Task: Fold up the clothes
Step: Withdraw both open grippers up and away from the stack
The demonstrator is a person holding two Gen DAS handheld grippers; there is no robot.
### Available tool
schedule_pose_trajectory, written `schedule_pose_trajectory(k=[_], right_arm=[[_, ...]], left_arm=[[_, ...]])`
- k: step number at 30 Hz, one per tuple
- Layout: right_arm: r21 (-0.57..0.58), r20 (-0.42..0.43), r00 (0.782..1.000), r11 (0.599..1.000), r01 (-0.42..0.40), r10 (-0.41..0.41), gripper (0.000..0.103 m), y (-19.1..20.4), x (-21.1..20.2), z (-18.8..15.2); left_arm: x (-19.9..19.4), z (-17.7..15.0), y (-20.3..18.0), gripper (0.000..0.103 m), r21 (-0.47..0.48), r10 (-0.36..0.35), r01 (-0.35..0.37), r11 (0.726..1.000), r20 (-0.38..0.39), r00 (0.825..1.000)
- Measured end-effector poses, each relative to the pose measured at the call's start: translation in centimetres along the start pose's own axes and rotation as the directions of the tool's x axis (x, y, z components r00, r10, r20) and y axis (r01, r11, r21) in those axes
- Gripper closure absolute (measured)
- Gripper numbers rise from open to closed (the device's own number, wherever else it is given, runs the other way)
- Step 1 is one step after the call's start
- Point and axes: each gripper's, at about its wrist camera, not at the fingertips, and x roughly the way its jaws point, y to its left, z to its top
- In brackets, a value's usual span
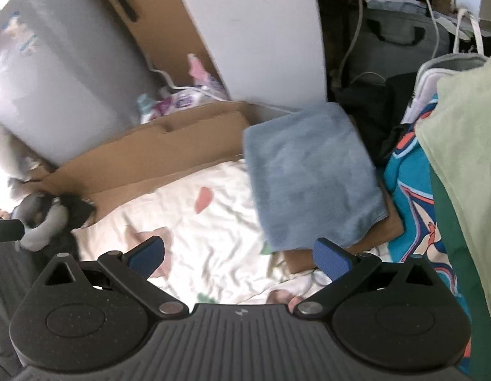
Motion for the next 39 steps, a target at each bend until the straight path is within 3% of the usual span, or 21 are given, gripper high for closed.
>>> schedule_pose_trajectory(k=[3, 7, 13, 18, 25, 31, 39], right_arm=[[-0.014, -0.002, 0.999, 0.999, -0.034, 0.034, 0.0, 1.8, -2.4, -0.2], [-0.017, -0.016, 0.998, 0.998, -0.062, 0.062, 0.0, 4.2, -5.3, -0.6], [-0.091, -0.015, 0.995, 0.991, -0.097, 0.096, 0.0, 8.4, -9.2, -1.6], [-0.132, -0.001, 0.992, 0.983, -0.124, 0.125, 0.0, 11.4, -11.8, -2.6], [-0.161, 0.031, 0.99, 0.978, -0.132, 0.139, 0.0, 14.9, -14.2, -6.0], [-0.201, 0.03, 0.991, 0.972, -0.121, 0.129, 0.0, 16.7, -14.9, -10.1], [-0.24, 0.016, 0.992, 0.964, -0.116, 0.123, 0.001, 17.5, -13.8, -13.6]], left_arm=[[-3.5, -0.5, 2.1, 0.0, -0.037, 0.036, -0.035, 0.999, 0.042, 0.998], [-7.2, -1.9, 4.6, 0.0, -0.082, 0.072, -0.069, 0.994, 0.032, 0.997], [-10.9, -4.8, 7.7, 0.0, -0.093, 0.068, -0.062, 0.994, 0.065, 0.996], [-12.4, -7.7, 9.7, 0.0, -0.101, 0.085, -0.074, 0.992, 0.108, 0.99], [-13.2, -13.4, 12.5, 0.0, -0.2, 0.095, -0.063, 0.978, 0.152, 0.984], [-13.7, -18.1, 12.6, 0.0, -0.224, 0.14, -0.098, 0.97, 0.177, 0.974], [-12.4, -23.0, 11.9, 0.0, -0.323, 0.141, -0.071, 0.944, 0.198, 0.97]])
